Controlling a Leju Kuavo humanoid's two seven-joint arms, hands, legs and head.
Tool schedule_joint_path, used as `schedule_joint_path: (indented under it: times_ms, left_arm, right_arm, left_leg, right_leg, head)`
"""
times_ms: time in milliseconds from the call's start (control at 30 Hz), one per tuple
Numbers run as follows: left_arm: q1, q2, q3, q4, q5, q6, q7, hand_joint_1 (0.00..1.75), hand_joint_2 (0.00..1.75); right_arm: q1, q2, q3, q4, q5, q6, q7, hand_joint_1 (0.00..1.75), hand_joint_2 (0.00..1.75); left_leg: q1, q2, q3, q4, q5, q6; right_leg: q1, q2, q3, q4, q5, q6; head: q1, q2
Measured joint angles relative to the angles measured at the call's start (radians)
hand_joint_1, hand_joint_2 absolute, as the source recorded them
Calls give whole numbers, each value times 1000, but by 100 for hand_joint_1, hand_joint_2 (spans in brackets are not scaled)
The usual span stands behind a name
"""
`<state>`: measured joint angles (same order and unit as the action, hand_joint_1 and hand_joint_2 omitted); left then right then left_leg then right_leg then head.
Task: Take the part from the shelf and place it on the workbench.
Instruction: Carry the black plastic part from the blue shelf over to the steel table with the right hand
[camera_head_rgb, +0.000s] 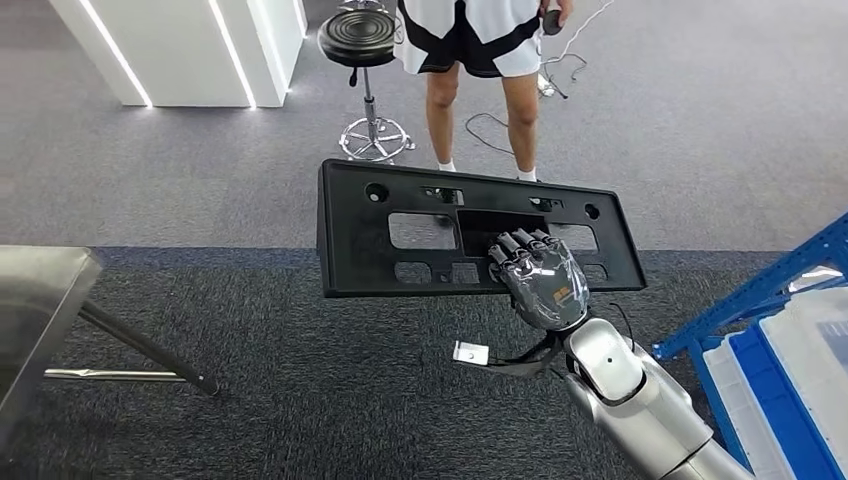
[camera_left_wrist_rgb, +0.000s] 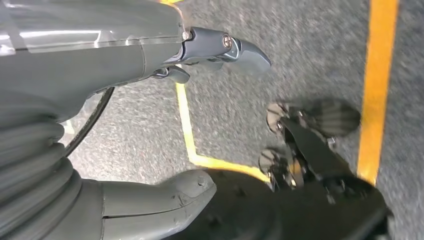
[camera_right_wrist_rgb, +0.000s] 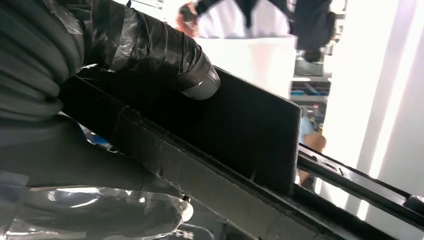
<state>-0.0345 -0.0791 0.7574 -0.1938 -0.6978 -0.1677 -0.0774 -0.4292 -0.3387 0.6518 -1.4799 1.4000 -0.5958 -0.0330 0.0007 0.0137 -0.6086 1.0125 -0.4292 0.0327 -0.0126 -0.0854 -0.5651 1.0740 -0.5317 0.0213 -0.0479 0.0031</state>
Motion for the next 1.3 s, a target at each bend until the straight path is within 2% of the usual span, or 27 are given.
schedule_joint_path:
  times_ms: [67, 100, 133, 167, 200, 233, 267, 300, 367, 433, 500, 567, 633, 667, 700, 733, 800, 867, 933, 967, 1033, 1067, 1100, 1133, 1167, 1200, 1300]
  left_arm:
    - [-2, 0, -4, 0, -4, 6, 4, 0, 175]
    - [-4, 0, -5, 0, -5, 8, 5, 0, 175]
    - [-5, 0, -6, 0, -6, 11, 6, 0, 175]
    - [-5, 0, -8, 0, -6, 13, 6, 0, 175]
    - [-6, 0, -9, 0, -7, 14, 6, 0, 175]
    - [-6, 0, -11, 0, -7, 15, 6, 0, 175]
    - [-6, 0, -12, 0, -8, 14, 6, 0, 175]
    - [-7, 0, -13, 0, -8, 13, 5, 0, 175]
    - [-7, 0, -14, 0, -7, 11, 5, 0, 175]
    - [-3, 0, -15, 0, -7, 11, 5, 0, 175]
    - [0, 0, -15, 0, -7, 11, 5, 0, 175]
    - [-3, -1, -15, 0, -7, 11, 5, 0, 175]
    - [-6, -1, -15, 0, -7, 13, 5, 0, 175]
    - [-6, -1, -15, 0, -7, 15, 6, 0, 175]
    - [-5, -1, -15, 0, -7, 18, 7, 0, 175]
    - [-4, -1, -15, 0, -7, 21, 9, 0, 175]
    - [-5, -1, -15, 0, -8, 27, 12, 0, 175]
    - [-7, -1, -15, 0, -8, 31, 13, 0, 175]
    - [-6, 0, -15, 0, -11, 34, 13, 0, 175]
    - [-5, 0, -15, 0, -13, 35, 14, 0, 175]
    - [-6, 0, -15, 0, -17, 35, 15, 0, 175]
    - [-7, -1, -15, 0, -20, 35, 15, 0, 175]
    - [-8, -1, -15, 0, -22, 35, 13, 0, 175]
    - [-9, -1, -15, 0, -26, 35, 11, 0, 175]
    - [-9, 0, -15, 0, -30, 35, 9, 0, 175]
    - [-9, 0, -15, 0, -33, 37, 7, 0, 175]
    - [-9, -1, -17, 0, -41, 46, 6, 0, 175]
  right_arm:
    - [6, -3, -2, -1, 0, -2, 0, 175, 175]
    - [10, -6, -4, -1, 0, -2, 0, 175, 175]
    - [16, -7, -5, -1, 0, -2, 0, 175, 175]
    - [20, -8, -5, -1, 1, -2, 0, 175, 175]
    - [22, -9, -6, -1, 3, -2, -1, 175, 175]
    - [23, -9, -8, -1, 5, -2, -1, 175, 175]
    - [23, -9, -10, -1, 8, -3, -1, 175, 175]
    - [23, -9, -12, -1, 10, -3, -1, 175, 175]
    - [23, -10, -15, -1, 13, -3, -2, 175, 175]
    - [23, -10, -15, -1, 14, -3, -2, 175, 175]
    - [22, -10, -16, -3, 14, -4, -2, 175, 175]
    - [22, -10, -17, -3, 15, -4, -2, 175, 175]
    - [23, -11, -19, -3, 15, -4, -2, 175, 175]
    - [23, -11, -19, -3, 15, -4, -2, 175, 175]
    - [23, -11, -19, -3, 16, -4, -2, 175, 175]
    - [23, -11, -19, -3, 16, -4, -2, 175, 175]
    - [23, -11, -21, -3, 16, -4, -2, 175, 175]
    - [22, -11, -25, -4, 17, -4, -2, 175, 175]
    - [22, -11, -28, -4, 17, -4, -2, 175, 175]
    - [21, -10, -29, -5, 18, -3, -2, 175, 175]
    - [21, -10, -33, -6, 19, -2, -2, 175, 175]
    - [20, -11, -36, -6, 19, -1, -2, 175, 175]
    - [21, -12, -38, -5, 19, 0, -2, 175, 175]
    - [21, -13, -39, -4, 19, 2, -2, 175, 175]
    - [22, -14, -39, -2, 19, 3, -2, 175, 175]
    - [22, -14, -39, -2, 19, 3, -2, 175, 175]
    - [18, -15, -39, -1, 19, 6, -2, 175, 175]
  left_leg:
    - [2, -22, 3, -5, 4, 8]
    - [1, -35, 3, -5, 4, 10]
    - [1, -49, 3, -3, 4, 11]
    - [0, -64, 3, -1, 3, 11]
    - [1, -79, 3, 2, 2, 10]
    - [1, -94, 3, 6, 0, 8]
    - [2, -107, 2, 11, -3, 5]
    - [1, -120, -1, 18, -5, 0]
    - [3, -144, -12, 24, -5, -11]
    - [6, -161, -19, 22, -2, -23]
    - [4, -113, -33, 49, -21, -32]
    - [4, -41, -80, 152, -80, -40]
    - [10, -22, -141, 277, -132, -48]
    - [11, -20, -154, 303, -134, -50]
    - [12, -17, -145, 286, -116, -50]
    - [12, -9, -115, 231, -84, -49]
    - [6, 32, -38, 90, -27, -41]
    - [-4, 55, -4, 24, -12, -28]
    - [-8, 34, -2, 15, -12, -15]
    - [-7, 22, 1, 10, -10, -9]
    - [-1, -1, 9, -2, -4, 4]
    - [0, -12, 10, -4, -2, 8]
    - [0, -25, 10, -3, -2, 11]
    - [0, -40, 10, -2, -2, 12]
    - [0, -55, 10, 0, -3, 12]
    - [0, -71, 10, 3, -4, 12]
    - [2, -109, 12, 14, -11, 7]
  right_leg:
    - [-3, 61, -52, 111, -60, 3]
    - [-3, 75, -87, 178, -87, 4]
    - [-3, 82, -115, 225, -98, 5]
    - [-3, 84, -129, 240, -88, 5]
    - [-4, 87, -123, 215, -59, 5]
    - [-7, 96, -101, 158, -17, 5]
    - [-10, 119, -73, 92, 17, 4]
    - [-13, 143, -50, 35, 39, 3]
    - [-13, 169, -30, -15, 48, 1]
    - [-11, 147, -26, -23, 51, -7]
    - [-12, 119, -17, -35, 55, -22]
    - [-8, 88, -11, -43, 56, -33]
    - [-3, 57, -10, -43, 53, -38]
    - [-2, 42, -9, -43, 51, -38]
    - [-1, 28, -7, -42, 49, -37]
    - [0, 15, -4, -42, 47, -35]
    - [3, -9, 4, -42, 39, -28]
    - [7, -30, 9, -41, 33, -19]
    - [8, -50, 15, -43, 29, -8]
    - [6, -43, 17, -39, 23, -3]
    - [0, 11, -1, 12, -13, 5]
    - [-2, 47, -29, 70, -42, 7]
    - [-2, 70, -65, 138, -72, 8]
    - [-2, 80, -100, 198, -91, 9]
    - [-2, 84, -124, 234, -92, 10]
    - [-3, 85, -130, 230, -71, 10]
    - [-9, 106, -77, 83, 39, 9]
  head:
    - [0, 0]
    - [0, 0]
    - [0, 0]
    - [0, 0]
    - [0, 0]
    - [0, 0]
    - [0, 0]
    - [0, 0]
    - [0, 0]
    - [0, 0]
    - [-1, 0]
    - [-1, 0]
    - [-1, 0]
    - [-1, 0]
    - [-1, 0]
    - [-1, 0]
    - [-1, 0]
    - [-1, 0]
    - [0, 0]
    - [0, 0]
    - [0, 0]
    - [0, 0]
    - [0, 0]
    - [0, 0]
    - [0, 0]
    - [0, 0]
    - [0, 0]
